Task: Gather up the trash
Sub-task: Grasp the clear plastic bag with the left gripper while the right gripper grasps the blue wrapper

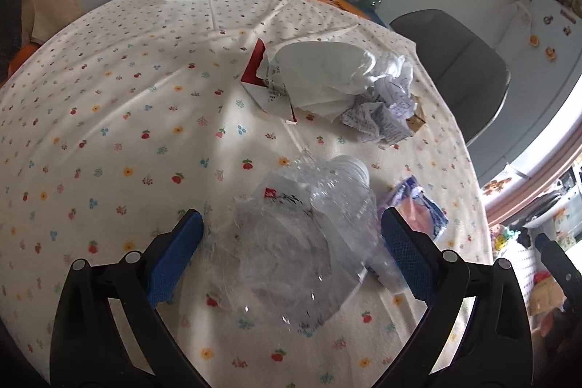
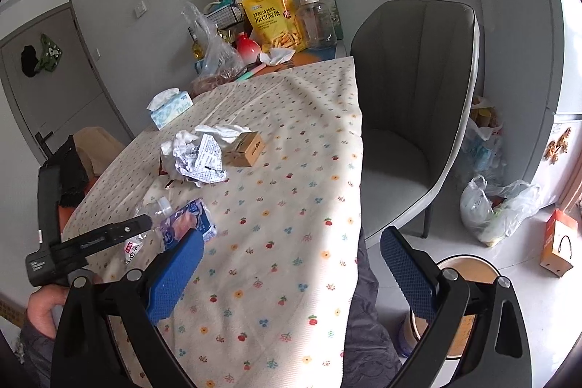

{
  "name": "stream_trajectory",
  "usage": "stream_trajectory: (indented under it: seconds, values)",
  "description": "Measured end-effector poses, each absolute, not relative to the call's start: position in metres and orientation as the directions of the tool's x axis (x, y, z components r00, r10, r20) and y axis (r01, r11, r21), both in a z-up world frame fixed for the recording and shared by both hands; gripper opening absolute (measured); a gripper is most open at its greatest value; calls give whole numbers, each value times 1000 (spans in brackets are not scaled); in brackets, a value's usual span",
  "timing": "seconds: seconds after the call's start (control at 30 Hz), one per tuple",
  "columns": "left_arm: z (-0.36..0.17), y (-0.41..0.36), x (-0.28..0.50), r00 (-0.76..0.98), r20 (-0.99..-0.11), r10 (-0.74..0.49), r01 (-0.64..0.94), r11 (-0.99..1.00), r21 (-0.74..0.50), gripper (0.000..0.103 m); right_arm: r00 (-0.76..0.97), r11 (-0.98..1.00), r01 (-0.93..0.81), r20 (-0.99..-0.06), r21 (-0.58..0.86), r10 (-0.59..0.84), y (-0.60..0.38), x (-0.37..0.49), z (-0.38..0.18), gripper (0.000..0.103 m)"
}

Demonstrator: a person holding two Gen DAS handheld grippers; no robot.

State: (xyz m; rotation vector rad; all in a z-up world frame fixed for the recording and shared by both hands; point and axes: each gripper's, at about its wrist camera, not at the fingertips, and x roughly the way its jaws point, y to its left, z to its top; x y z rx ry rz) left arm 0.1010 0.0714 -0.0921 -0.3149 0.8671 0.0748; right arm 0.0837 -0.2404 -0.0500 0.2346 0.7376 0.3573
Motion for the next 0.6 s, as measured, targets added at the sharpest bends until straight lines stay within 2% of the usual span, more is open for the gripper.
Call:
stream_trajectory:
  seconds: [0.07, 0.13, 0.27, 0.6]
  values:
    - [-91, 72, 100, 650, -757, -64, -194, 949, -246, 97, 678, 913, -238, -617, 330, 400, -238, 84, -52, 95]
    - [-91, 73, 99, 657, -751, -67, -193, 948, -253, 90, 671, 913, -245, -623, 325, 402, -235, 84, -53, 95]
    - [-87, 80, 96, 663, -744, -80, -193, 942, -273, 90, 654, 914, -259, -640, 312, 404, -225, 88, -57, 95]
    - [-58, 114, 76, 718, -696, -5, -245, 934, -260, 90, 594, 898, -342, -677, 275, 434, -175, 103, -56, 95]
